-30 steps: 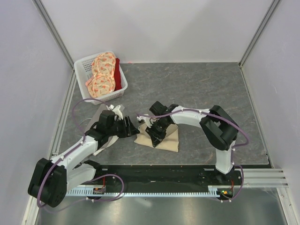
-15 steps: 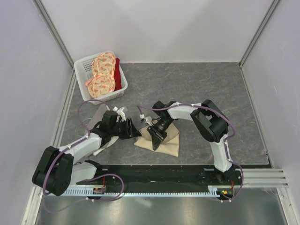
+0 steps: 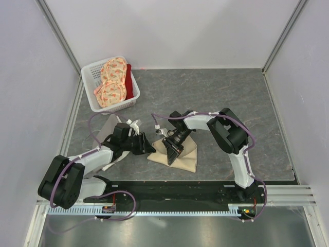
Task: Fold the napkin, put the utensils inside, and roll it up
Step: Roll the napkin with the utensil
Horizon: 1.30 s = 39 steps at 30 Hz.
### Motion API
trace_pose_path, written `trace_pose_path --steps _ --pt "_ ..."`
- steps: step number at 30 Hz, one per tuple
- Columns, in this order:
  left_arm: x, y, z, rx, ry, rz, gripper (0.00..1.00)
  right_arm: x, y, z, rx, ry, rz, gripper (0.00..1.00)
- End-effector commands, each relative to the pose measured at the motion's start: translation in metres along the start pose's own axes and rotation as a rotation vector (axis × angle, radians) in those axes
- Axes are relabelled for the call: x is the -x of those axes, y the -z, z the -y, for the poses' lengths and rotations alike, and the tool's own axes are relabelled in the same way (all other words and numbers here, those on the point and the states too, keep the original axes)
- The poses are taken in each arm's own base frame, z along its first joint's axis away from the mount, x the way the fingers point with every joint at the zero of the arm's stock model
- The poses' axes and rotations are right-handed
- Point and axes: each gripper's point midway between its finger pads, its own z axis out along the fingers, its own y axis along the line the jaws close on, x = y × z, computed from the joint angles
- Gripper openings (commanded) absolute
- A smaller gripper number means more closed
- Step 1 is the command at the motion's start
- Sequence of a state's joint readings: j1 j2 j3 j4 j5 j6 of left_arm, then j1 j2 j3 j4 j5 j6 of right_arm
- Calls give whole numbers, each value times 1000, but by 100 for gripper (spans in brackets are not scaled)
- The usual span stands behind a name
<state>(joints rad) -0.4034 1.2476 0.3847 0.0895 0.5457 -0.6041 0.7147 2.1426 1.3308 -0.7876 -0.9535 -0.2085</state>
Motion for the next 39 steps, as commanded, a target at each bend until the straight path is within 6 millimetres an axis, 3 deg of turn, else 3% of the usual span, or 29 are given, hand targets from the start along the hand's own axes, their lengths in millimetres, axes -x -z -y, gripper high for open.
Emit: trace_pose_path --steps 1,4,10,12,19,23,24,26,27,29,30,35,39 --pt "6 0 14 -75 -3 29 41 -5 -5 31 -90 10 -34 27" --pt "2 -2 13 -78 13 19 36 -4 -5 33 -94 9 -33 27" --pt "-2 -5 6 -53 39 1 5 0 1 35 -113 6 -16 29" --pt "-2 -5 0 -16 51 0 2 4 6 33 -126 18 1 32" --pt "-3 -6 -8 43 61 -35 2 27 44 25 -297 92 105 56" --pt "-3 -7 -10 54 69 -49 2 38 67 17 -407 167 193 62" --pt "-3 -7 -10 59 72 -55 2 49 77 7 -430 222 258 63" --pt "-2 -7 -12 75 82 -54 2 47 81 5 -488 261 288 66" --pt "-1 -7 -11 77 83 -57 2 58 93 -7 -527 327 353 67" --pt "-4 -7 -15 103 102 -75 2 51 87 -11 -586 383 362 71" --pt "-3 -7 -14 104 103 -76 2 60 99 -17 -663 448 417 72" --pt "-3 -6 -19 129 126 -85 2 49 77 -29 -809 598 404 77" --pt "-2 -5 -20 136 131 -86 2 43 60 -22 -859 644 363 79"
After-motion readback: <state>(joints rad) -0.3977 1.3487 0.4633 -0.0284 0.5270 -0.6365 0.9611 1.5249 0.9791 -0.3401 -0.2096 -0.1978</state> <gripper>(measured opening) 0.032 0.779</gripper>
